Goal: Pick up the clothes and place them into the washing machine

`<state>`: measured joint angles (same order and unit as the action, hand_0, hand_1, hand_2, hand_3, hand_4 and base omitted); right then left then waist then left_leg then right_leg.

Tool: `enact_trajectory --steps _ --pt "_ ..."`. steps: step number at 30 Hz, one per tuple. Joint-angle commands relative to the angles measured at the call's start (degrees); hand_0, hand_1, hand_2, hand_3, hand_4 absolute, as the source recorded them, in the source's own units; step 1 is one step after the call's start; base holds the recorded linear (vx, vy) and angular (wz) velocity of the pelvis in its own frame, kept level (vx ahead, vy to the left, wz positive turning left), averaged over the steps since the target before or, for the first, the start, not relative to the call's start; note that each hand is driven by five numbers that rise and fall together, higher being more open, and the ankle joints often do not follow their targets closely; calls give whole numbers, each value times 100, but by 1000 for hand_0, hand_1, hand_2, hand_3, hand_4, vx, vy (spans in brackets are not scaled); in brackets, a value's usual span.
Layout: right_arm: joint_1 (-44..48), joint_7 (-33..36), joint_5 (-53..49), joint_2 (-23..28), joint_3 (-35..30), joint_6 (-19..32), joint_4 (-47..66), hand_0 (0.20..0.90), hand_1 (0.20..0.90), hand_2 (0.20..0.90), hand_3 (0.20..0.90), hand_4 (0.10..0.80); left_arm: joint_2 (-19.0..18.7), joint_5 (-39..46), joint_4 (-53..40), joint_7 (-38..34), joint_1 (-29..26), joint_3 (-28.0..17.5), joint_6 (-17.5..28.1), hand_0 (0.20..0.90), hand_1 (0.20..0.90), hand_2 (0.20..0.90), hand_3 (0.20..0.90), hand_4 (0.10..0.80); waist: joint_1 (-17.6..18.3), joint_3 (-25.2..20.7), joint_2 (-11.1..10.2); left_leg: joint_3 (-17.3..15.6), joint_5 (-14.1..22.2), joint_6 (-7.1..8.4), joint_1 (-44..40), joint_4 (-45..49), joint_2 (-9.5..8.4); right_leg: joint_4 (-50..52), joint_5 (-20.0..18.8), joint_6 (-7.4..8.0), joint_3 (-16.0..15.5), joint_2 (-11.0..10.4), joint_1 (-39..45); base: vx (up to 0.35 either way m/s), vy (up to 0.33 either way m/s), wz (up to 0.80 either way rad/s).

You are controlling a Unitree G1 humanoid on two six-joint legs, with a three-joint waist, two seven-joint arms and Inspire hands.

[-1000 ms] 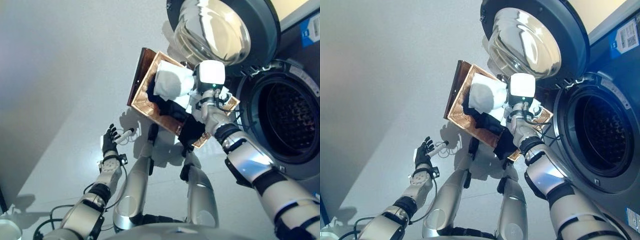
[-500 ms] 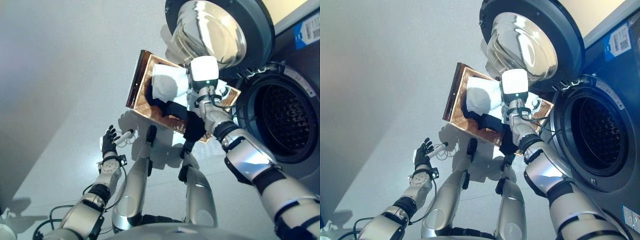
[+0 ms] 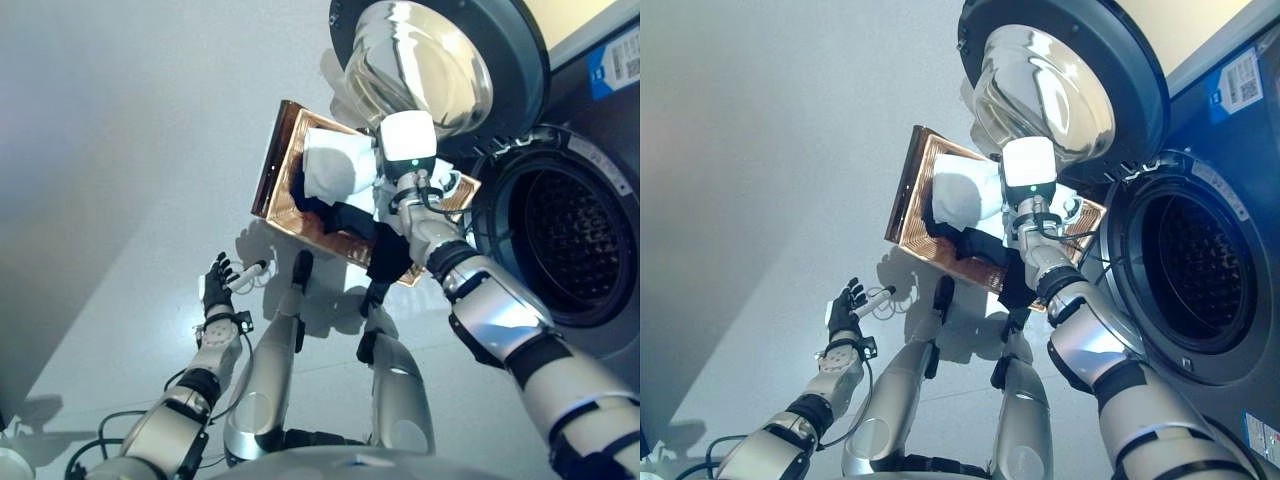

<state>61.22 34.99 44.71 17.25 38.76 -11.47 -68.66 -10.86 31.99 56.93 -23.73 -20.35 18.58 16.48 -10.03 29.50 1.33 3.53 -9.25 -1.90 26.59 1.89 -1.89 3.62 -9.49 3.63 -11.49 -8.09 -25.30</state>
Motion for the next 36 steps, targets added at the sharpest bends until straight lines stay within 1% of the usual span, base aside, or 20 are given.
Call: enact_trajectory --steps 1,18,29,36 --pt "864 608 21 219 2 -200 51 900 900 900 900 800 80 -117 361 -67 60 -14 122 900 900 900 900 800 -75 -407 -106 -133 392 416 -207 -41 0 608 492 448 142 -370 225 0 0 0" --pt "716 624 -102 97 -102 -173 -53 900 900 900 900 800 113 -132 374 -64 119 -25 129 900 900 900 900 800 -76 -404 -84 -158 379 416 -221 -62 -5 583 472 442 147 -375 238 0 0 0" --pt "699 639 -242 104 -150 -135 -65 900 900 900 900 800 116 -103 348 -65 119 -16 139 900 900 900 900 800 -77 -344 -67 -152 337 432 -187 -93 -24 543 446 437 142 -371 219 0 0 0" --pt "533 512 -512 -112 -206 -1 -240 900 900 900 900 800 133 -53 395 -56 93 -41 136 900 900 900 900 800 -76 -246 -67 -166 299 443 -115 -98 -27 499 418 436 145 -364 179 0 0 0"
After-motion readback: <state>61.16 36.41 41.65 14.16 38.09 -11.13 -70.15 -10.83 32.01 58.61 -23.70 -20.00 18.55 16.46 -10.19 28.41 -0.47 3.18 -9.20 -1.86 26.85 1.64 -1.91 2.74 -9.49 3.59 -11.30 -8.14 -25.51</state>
